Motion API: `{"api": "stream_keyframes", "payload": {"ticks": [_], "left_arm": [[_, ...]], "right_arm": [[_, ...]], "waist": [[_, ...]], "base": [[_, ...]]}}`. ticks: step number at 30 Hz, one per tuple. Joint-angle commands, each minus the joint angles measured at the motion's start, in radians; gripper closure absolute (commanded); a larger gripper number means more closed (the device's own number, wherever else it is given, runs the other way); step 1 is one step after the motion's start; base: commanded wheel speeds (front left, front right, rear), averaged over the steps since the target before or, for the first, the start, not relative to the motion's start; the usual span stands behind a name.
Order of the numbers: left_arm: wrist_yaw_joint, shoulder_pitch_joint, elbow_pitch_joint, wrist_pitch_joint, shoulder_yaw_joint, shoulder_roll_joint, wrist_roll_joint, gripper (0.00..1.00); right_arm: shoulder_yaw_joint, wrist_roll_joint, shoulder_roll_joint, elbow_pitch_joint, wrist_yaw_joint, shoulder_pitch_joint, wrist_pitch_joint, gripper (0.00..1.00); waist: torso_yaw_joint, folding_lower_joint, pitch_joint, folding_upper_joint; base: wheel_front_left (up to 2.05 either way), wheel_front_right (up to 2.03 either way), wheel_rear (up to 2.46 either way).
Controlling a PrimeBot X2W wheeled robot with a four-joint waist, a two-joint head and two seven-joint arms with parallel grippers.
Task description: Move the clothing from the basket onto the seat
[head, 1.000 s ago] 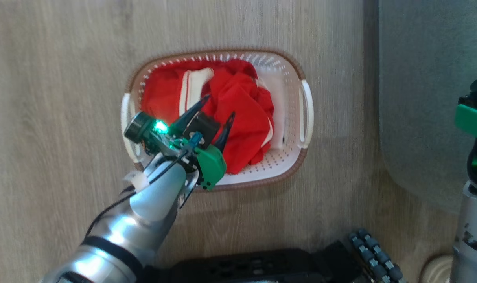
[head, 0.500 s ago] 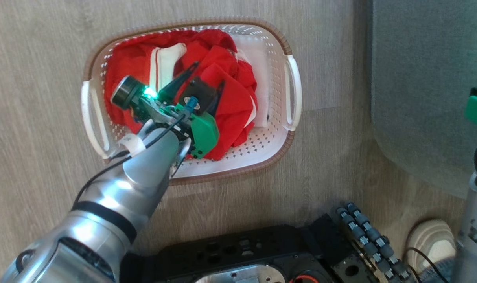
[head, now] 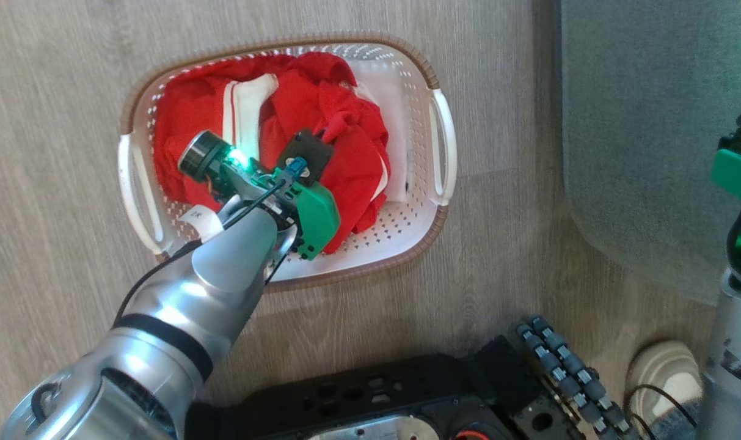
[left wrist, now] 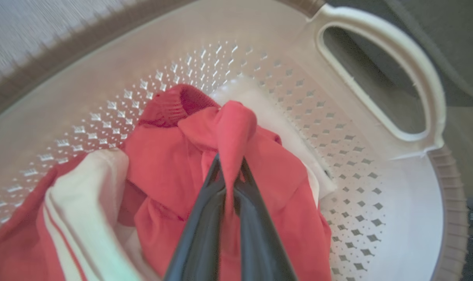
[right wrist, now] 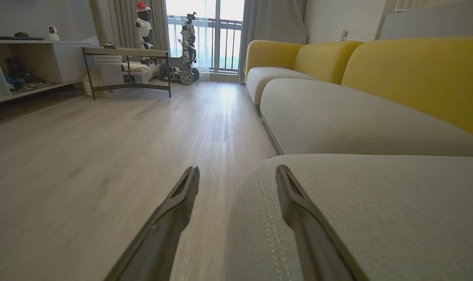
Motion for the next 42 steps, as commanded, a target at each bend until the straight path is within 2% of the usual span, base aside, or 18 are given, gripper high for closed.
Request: {"api": "stream_keyframes", "payload": {"ticks": [1, 6, 11, 23, 34, 42], "left_arm": [[0.006, 0.015, -0.028, -0.011, 0.004, 0.006, -0.014, 1.0], [0.021, 0.032, -0.141, -0.012, 0.017, 0.006, -0.041, 1.0], [0.022, 0.086, -0.264, -0.012, 0.067, 0.006, -0.033, 1.0], [-0.023, 0.246, -0.481, -0.012, 0.206, 0.006, -0.002, 1.0], [-0.075, 0.288, -0.523, -0.013, 0.295, 0.019, 0.024, 1.0], [-0.102, 0.202, -0.485, 0.001, 0.305, 0.021, 0.0, 1.0]], "right_arm": [[0.01, 0.001, -0.009, -0.022, 0.0, 0.011, -0.006, 0.0], [0.023, -0.006, -0.009, 0.024, 0.0, 0.018, -0.006, 0.0], [0.046, -0.012, -0.009, 0.094, 0.0, 0.044, -0.006, 0.0], [0.078, -0.042, -0.009, 0.257, 0.0, 0.184, -0.006, 0.0], [0.142, -0.01, -0.009, 0.378, 0.0, 0.359, -0.006, 0.0], [0.204, 0.004, -0.009, 0.414, 0.0, 0.405, -0.006, 0.0]], "waist": [[0.009, 0.0, -0.019, 0.0001], [0.034, 0.0, -0.092, 0.0001], [0.069, 0.0, -0.217, 0.0001], [0.159, 0.0, -0.602, 0.0001], [0.202, 0.0, -0.907, 0.0001], [0.211, 0.0, -0.985, 0.0001]], "base": [[0.0, 0.0, 0.0], [0.0, 0.0, 0.0], [0.0, 0.0, 0.0], [0.0, 0.0, 0.0], [0.0, 0.0, 0.0], [0.0, 0.0, 0.0]]}}
